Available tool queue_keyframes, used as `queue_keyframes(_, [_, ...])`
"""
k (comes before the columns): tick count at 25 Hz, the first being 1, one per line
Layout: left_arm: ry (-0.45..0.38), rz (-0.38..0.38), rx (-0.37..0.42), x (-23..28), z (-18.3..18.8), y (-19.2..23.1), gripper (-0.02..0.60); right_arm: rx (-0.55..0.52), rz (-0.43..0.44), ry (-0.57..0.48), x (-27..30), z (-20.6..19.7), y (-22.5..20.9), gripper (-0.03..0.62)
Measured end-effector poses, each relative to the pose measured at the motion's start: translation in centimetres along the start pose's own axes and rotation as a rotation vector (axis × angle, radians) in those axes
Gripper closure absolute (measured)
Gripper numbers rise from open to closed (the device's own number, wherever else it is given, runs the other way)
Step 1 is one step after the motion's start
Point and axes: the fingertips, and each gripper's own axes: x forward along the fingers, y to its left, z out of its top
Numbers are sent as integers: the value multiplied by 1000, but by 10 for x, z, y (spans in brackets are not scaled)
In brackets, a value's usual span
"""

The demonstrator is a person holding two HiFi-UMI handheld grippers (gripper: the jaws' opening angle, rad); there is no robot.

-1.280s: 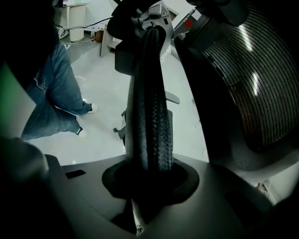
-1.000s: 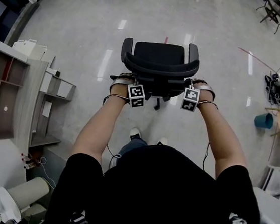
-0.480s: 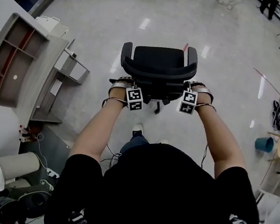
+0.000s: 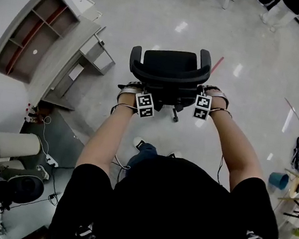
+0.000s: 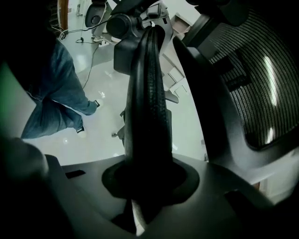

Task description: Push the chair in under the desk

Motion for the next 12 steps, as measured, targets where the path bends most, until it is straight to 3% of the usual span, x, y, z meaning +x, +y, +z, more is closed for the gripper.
queue_keyframes(12, [98,5,-150,-21,-121,-23,499,-155,17,-83,21,124,-24,516])
